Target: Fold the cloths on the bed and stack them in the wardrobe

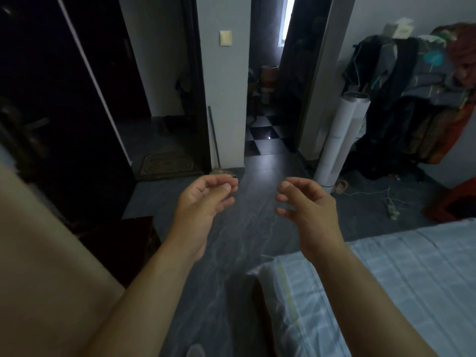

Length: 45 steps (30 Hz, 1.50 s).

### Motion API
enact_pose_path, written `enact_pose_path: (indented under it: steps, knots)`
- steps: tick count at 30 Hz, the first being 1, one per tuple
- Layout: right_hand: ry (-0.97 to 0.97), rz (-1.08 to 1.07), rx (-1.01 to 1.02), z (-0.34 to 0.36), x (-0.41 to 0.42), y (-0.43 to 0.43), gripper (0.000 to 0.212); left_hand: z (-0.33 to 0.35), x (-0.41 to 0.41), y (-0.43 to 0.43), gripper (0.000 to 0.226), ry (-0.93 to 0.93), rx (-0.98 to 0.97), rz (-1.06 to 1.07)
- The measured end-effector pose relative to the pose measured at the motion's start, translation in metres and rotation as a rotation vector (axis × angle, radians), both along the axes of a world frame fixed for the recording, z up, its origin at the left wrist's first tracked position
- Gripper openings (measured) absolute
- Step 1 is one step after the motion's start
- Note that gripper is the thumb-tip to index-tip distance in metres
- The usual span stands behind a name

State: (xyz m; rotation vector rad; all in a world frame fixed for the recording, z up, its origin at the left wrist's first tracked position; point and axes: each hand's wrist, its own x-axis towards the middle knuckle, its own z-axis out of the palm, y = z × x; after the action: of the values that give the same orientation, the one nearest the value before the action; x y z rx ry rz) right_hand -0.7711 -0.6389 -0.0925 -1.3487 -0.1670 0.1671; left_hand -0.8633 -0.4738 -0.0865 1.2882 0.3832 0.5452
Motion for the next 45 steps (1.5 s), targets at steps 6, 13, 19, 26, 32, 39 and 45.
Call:
enact_pose_path:
  steps: [6, 13, 19, 26, 32, 39, 45]
  knots:
    - [-0.022, -0.093, -0.004, 0.002, 0.077, 0.073, 0.008, -0.003, 0.095, 0.078, 0.015, -0.016, -0.026, -0.112]
    - [-0.012, -0.233, 0.015, 0.007, 0.161, 0.119, 0.003, 0.009, 0.207, 0.137, 0.013, -0.017, -0.001, -0.258]
    - [0.023, -0.354, -0.039, -0.01, 0.246, 0.132, 0.003, -0.005, 0.302, 0.147, 0.014, 0.021, 0.027, -0.356]
    - [0.077, -0.443, -0.025, -0.027, 0.364, 0.124, 0.006, -0.01, 0.438, 0.131, 0.013, 0.07, 0.058, -0.47]
    - [0.092, -0.527, -0.004, -0.018, 0.441, 0.102, 0.011, -0.006, 0.535, 0.114, 0.014, 0.053, 0.038, -0.568]
    - [0.116, -0.725, -0.064, -0.037, 0.526, 0.066, 0.012, -0.029, 0.657, 0.073, 0.013, 0.086, -0.01, -0.775]
    - [0.095, -0.913, -0.079, -0.035, 0.609, 0.046, 0.02, -0.033, 0.77, 0.047, 0.011, 0.071, -0.011, -0.966]
